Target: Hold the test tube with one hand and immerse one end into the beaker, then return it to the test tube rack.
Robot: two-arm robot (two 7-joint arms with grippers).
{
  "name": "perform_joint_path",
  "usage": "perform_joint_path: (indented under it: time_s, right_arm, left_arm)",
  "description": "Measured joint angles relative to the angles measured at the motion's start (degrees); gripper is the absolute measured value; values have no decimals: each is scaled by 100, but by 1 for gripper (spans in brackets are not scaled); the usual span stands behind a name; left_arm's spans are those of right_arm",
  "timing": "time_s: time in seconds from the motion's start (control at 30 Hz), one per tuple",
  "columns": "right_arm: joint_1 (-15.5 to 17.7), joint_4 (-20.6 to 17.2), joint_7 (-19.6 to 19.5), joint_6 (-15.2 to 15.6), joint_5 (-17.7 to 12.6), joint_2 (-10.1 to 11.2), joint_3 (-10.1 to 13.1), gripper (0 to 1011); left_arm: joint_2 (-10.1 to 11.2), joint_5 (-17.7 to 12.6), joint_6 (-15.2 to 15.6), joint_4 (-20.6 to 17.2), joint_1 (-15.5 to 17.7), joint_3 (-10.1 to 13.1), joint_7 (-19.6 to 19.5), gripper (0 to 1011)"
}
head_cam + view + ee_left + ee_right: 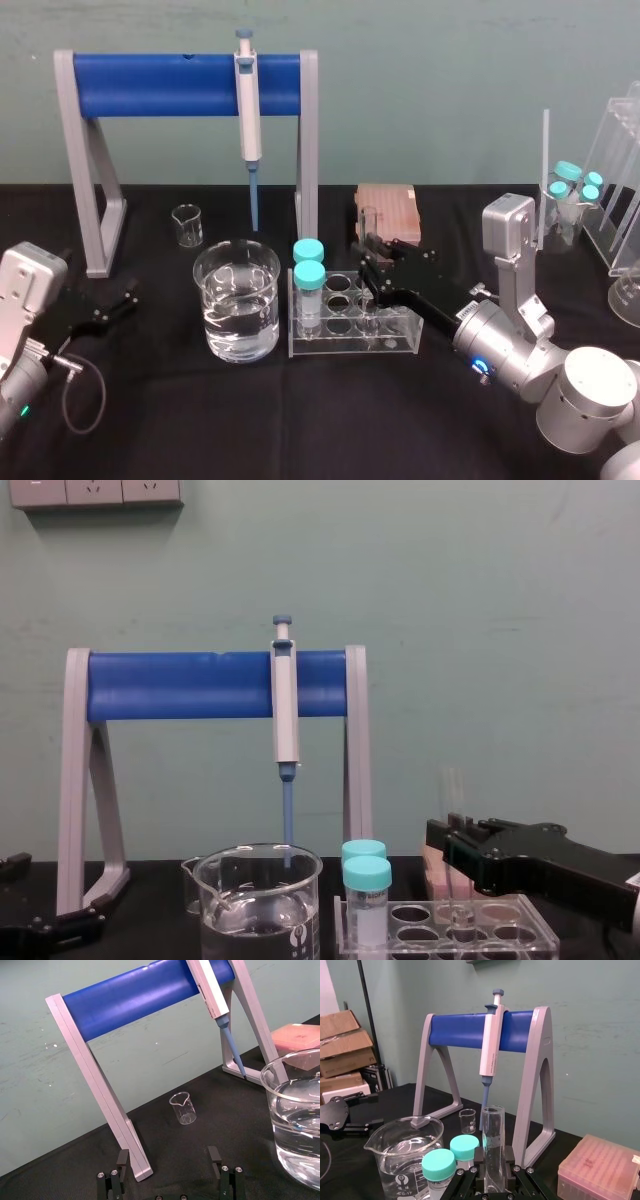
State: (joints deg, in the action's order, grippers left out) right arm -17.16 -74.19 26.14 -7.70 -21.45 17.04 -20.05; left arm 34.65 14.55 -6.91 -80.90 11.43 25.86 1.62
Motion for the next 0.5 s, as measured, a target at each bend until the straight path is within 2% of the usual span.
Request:
perform_joint_path:
  time_s: [0.5]
  right_arm:
    - [-37,50,-13,22,67,-10,-20,225]
  left_arm:
    - [0,0,0,0,0,0,0,1000]
